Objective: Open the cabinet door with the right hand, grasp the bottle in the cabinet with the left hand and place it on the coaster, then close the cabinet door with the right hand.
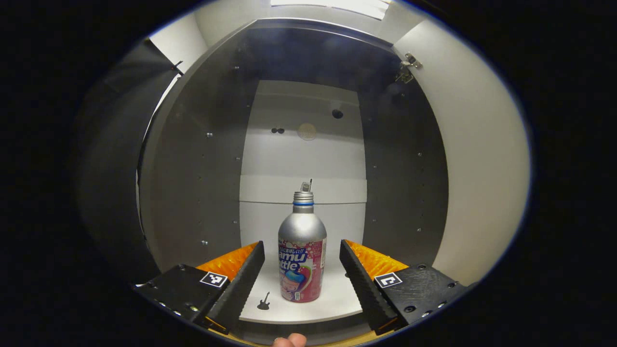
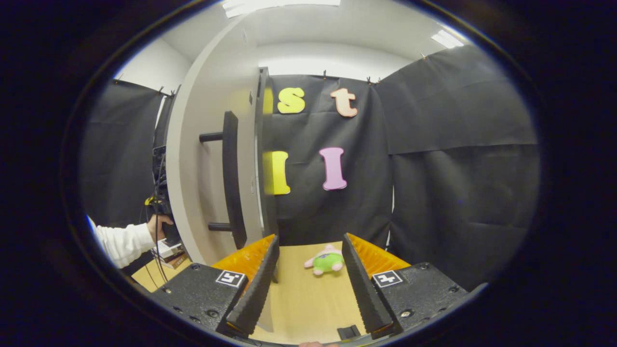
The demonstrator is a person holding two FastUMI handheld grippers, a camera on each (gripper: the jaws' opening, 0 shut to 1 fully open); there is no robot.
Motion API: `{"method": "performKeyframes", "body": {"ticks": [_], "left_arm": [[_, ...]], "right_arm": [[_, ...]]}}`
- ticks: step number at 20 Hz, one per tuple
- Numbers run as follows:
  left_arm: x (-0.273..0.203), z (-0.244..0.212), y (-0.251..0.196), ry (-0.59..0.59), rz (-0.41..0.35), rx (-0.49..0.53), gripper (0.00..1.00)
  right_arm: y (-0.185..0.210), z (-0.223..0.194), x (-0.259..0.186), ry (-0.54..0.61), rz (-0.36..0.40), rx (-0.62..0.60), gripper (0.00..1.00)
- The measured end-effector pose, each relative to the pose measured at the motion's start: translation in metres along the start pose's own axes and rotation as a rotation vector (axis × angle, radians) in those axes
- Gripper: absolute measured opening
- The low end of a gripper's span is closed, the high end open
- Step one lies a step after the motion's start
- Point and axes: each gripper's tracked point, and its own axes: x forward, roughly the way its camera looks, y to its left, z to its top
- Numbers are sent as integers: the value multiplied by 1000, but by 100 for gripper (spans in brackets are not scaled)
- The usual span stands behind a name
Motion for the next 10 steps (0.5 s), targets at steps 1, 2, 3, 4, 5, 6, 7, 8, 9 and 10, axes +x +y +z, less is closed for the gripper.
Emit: {"method": "performKeyframes", "body": {"ticks": [1,2,3,4,5,6,7,8,9,10], "left_arm": [[7,-1,-2,-2,-5,2,95],[12,-1,-3,-3,-7,9,95],[17,-3,-4,1,-8,14,95],[22,-3,-4,0,-7,16,95],[26,-4,-4,0,-6,17,95],[29,-5,-3,-3,1,17,95],[32,-7,-1,-2,8,18,95],[35,-10,0,4,8,13,95],[38,-13,0,16,5,3,95],[41,-16,0,27,2,-4,100]], "right_arm": [[-5,-1,-1,3,-14,4,82],[-10,-2,-2,6,-25,10,82],[-14,-3,-3,9,-37,15,82],[-18,-5,-3,9,-46,22,82],[-20,-5,-4,9,-54,29,82],[-23,-7,-4,11,-60,37,82],[-25,-8,-4,14,-63,42,82],[-26,-9,-5,15,-66,47,82],[-27,-9,-4,16,-69,50,82],[-28,-10,-4,16,-71,52,82]]}}
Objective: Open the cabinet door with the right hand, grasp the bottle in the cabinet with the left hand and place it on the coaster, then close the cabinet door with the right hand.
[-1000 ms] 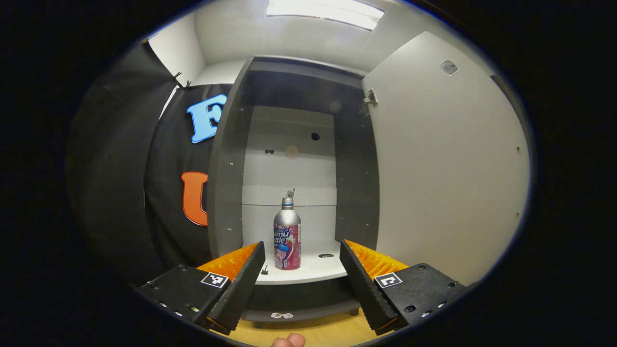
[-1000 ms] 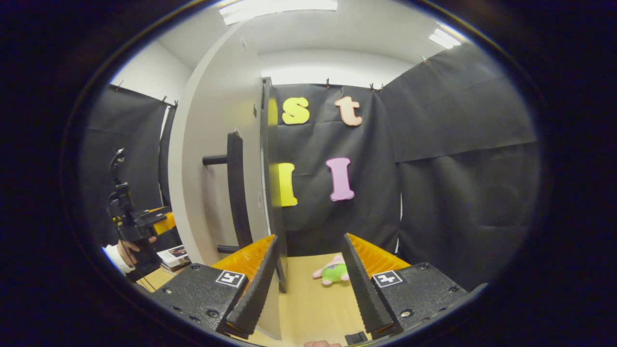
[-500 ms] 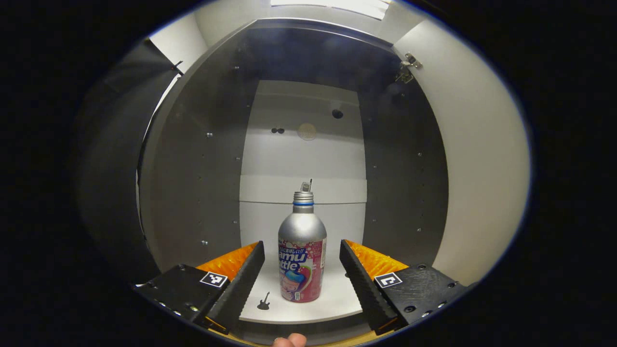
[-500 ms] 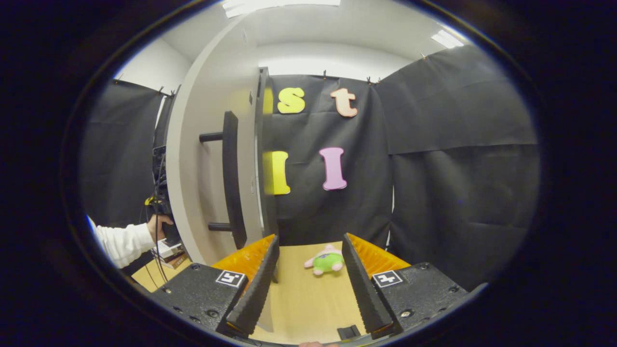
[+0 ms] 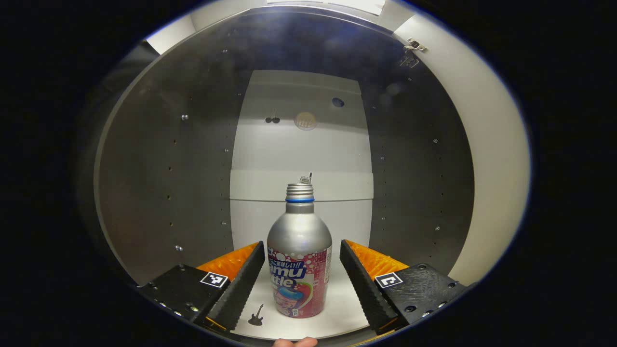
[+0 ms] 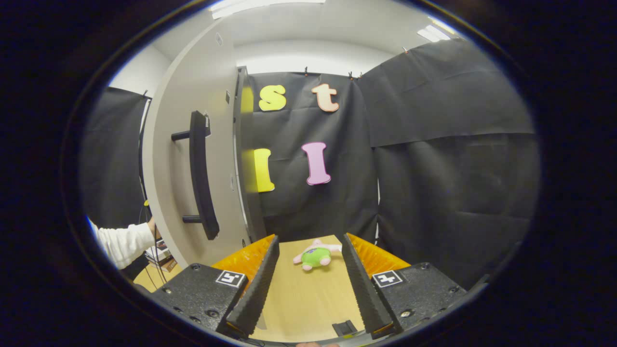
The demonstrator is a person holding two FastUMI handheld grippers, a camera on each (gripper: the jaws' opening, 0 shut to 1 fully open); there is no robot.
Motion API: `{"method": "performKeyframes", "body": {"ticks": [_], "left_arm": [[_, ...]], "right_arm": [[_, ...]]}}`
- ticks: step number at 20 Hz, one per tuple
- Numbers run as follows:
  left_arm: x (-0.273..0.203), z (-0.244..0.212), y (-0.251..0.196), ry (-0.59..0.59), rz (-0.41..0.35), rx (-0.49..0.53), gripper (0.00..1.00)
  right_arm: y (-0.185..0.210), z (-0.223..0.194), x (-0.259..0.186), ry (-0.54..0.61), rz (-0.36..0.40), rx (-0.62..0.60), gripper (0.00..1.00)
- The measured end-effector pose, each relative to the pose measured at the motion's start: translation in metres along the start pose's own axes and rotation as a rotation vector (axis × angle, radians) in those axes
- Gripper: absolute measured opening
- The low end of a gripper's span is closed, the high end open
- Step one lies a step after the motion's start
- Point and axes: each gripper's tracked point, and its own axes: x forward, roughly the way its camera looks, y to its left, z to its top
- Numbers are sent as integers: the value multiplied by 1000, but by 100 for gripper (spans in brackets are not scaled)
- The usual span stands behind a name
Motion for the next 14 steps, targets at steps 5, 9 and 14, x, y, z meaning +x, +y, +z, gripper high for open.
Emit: {"method": "performKeyframes", "body": {"ticks": [5,9,14], "left_arm": [[3,-4,7,11,13,15,79],[-8,6,8,-10,9,15,73],[-62,21,12,-53,-14,-13,73]], "right_arm": [[7,0,9,4,12,-1,82],[17,-4,15,8,37,-9,82],[21,-12,20,6,58,-9,82]]}}
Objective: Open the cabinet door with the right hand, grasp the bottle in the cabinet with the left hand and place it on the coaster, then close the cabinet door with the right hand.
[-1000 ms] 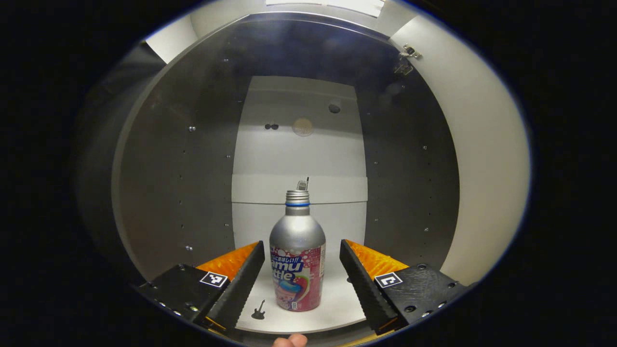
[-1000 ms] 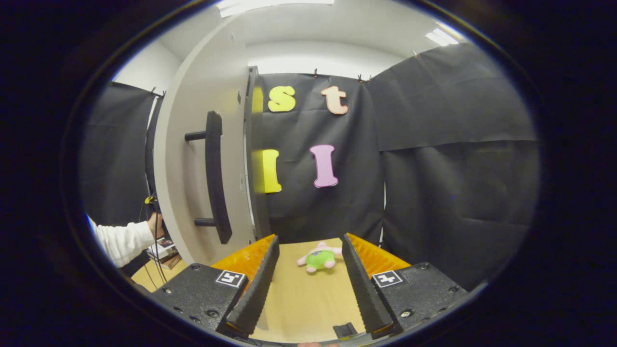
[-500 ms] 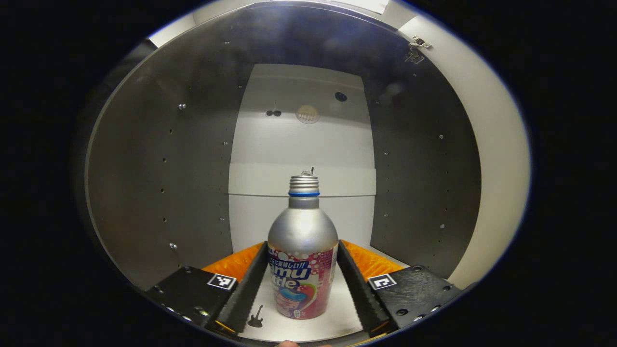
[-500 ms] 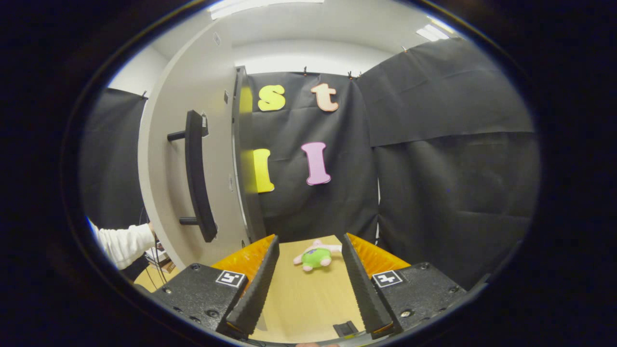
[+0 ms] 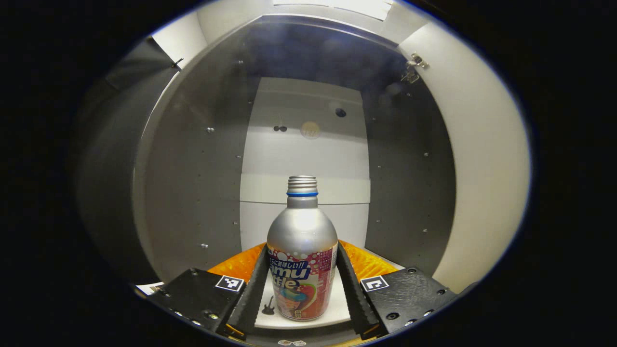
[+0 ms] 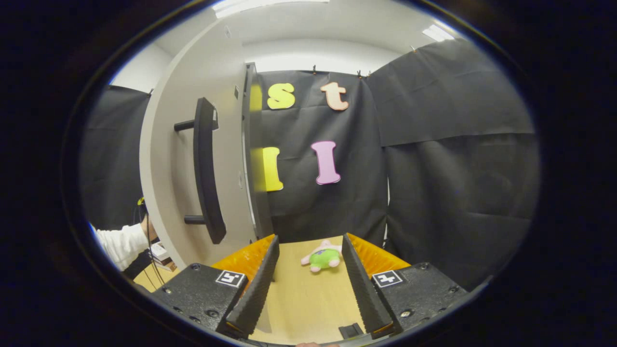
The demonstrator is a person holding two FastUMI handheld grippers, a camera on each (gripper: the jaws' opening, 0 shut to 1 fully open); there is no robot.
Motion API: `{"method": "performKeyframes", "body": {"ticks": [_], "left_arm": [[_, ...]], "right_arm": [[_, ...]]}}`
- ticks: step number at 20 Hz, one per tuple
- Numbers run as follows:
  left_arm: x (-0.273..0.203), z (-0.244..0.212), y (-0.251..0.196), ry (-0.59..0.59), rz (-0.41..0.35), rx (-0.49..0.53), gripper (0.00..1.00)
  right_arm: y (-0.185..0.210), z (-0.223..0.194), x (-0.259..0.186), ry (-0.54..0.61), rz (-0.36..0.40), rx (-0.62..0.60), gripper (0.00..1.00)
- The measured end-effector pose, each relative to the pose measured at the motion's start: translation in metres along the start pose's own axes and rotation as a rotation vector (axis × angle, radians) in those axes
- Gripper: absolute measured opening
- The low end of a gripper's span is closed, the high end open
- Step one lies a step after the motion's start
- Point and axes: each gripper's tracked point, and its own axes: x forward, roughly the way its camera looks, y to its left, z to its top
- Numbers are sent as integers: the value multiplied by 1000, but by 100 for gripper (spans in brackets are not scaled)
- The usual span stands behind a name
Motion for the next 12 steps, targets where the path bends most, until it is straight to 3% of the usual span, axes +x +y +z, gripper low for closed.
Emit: {"method": "performKeyframes", "body": {"ticks": [5,12], "left_arm": [[-77,-5,18,-25,13,28,72],[-186,-88,67,59,167,95,72]], "right_arm": [[4,-9,1,15,24,29,82],[4,0,-4,-4,28,36,82]]}}
